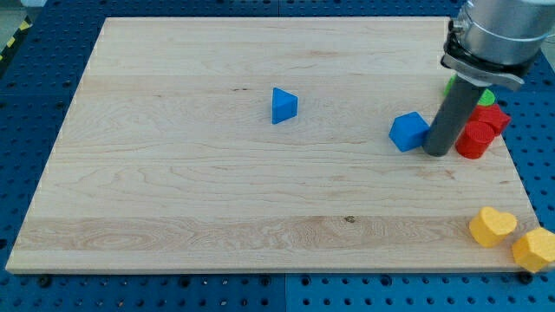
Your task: Move blue cube towards blue triangle
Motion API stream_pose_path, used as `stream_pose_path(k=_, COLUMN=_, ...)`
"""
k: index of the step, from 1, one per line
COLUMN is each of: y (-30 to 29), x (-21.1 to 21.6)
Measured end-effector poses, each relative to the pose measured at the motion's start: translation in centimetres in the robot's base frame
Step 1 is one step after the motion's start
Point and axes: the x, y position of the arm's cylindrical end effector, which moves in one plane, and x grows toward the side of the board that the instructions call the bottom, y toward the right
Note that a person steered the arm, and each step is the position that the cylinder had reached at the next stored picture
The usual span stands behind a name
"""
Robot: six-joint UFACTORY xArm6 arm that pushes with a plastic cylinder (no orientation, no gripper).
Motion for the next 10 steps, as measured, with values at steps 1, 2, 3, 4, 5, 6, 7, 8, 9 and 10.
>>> stream_pose_path(k=1, y=-1.9, x=-1.3)
stream_pose_path(k=2, y=-4.8, x=-2.5)
stream_pose_path(k=3, y=-6.8, x=-3.4)
stream_pose_path(k=4, y=-6.9, x=-5.2)
stream_pose_path(k=5, y=-6.9, x=-6.7)
stream_pose_path(k=6, y=-7.6, x=-6.8)
stream_pose_path(k=7, y=-9.6, x=-6.3)
stream_pose_path(k=8, y=-12.0, x=-5.7)
stream_pose_path(k=9, y=-12.2, x=-5.7)
stream_pose_path(k=10, y=-12.2, x=-5.7)
